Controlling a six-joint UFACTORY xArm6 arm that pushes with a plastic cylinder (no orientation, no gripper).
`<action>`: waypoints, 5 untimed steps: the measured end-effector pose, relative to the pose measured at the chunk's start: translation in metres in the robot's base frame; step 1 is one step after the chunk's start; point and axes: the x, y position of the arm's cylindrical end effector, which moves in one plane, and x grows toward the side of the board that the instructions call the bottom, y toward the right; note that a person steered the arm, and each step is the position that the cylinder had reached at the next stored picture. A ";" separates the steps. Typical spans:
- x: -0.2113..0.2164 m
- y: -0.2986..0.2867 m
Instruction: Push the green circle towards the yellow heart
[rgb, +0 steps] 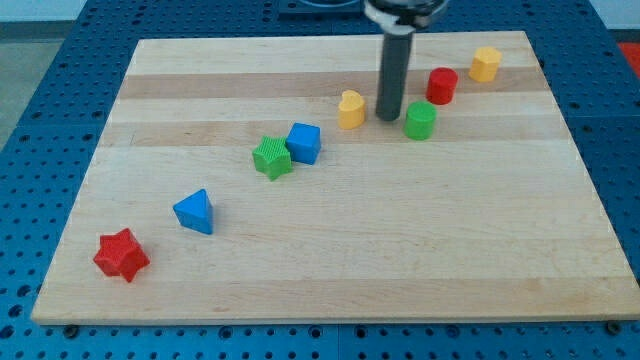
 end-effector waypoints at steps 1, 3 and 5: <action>0.038 -0.003; 0.086 0.082; 0.071 0.062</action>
